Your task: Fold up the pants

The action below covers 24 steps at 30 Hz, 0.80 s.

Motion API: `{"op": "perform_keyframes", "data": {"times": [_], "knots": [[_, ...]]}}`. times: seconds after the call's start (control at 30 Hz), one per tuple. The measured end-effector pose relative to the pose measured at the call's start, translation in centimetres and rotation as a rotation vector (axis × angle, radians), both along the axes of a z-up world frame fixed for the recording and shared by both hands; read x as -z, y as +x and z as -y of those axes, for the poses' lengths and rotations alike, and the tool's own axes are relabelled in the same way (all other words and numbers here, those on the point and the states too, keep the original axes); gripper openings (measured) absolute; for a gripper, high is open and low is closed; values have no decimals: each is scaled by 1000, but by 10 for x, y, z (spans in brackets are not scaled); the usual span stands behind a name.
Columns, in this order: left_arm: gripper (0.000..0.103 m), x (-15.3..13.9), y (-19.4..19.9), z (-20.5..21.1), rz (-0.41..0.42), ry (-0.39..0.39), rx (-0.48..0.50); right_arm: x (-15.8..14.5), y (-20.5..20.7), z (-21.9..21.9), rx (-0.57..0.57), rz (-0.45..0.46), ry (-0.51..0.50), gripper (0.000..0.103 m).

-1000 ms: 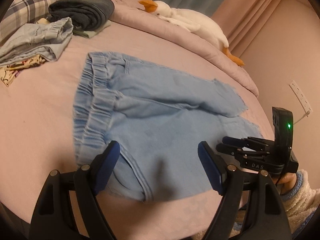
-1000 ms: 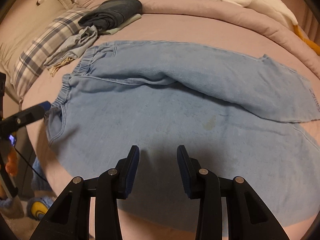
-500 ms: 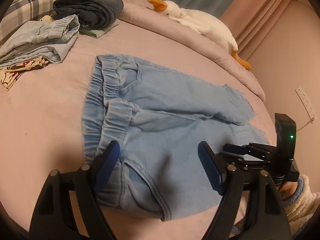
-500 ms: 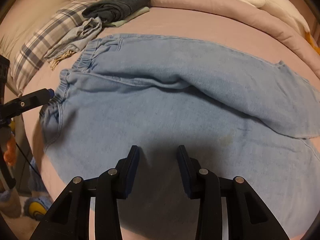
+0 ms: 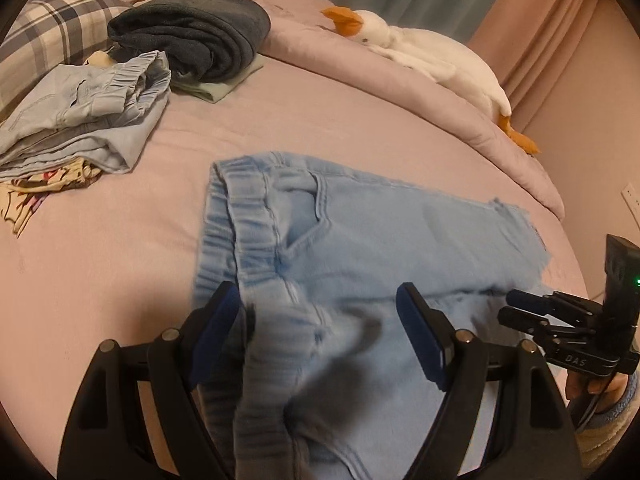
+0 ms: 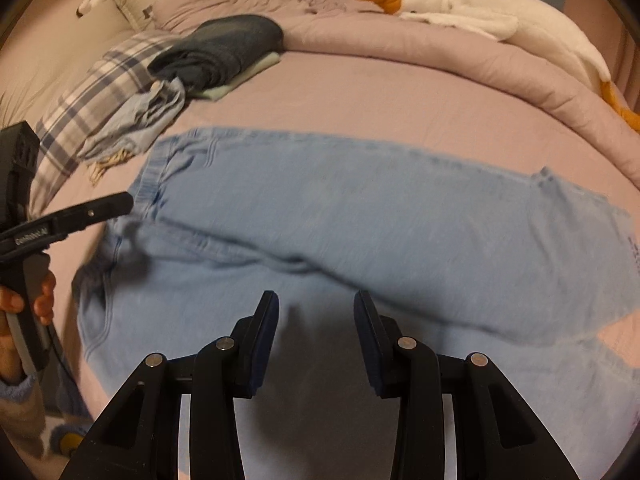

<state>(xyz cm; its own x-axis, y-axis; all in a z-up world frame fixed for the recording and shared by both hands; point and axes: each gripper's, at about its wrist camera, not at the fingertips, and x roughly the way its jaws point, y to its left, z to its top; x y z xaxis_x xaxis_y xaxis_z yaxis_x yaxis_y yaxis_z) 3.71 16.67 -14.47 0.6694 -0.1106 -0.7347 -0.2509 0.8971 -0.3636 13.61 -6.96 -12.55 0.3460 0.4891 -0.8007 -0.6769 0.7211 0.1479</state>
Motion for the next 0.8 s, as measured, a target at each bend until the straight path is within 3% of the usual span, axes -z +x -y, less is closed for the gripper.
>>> {"op": "perform_keyframes", "data": {"times": [0.2, 0.53, 0.8], "knots": [[81, 5, 27, -19, -29, 10, -26, -7, 18, -1, 6, 38, 6, 38], [80, 14, 56, -31, -66, -17, -1, 0, 28, 4, 33, 13, 22, 38], [80, 21, 71, -43, -77, -86, 11, 0, 30, 6, 47, 18, 16, 38]]}}
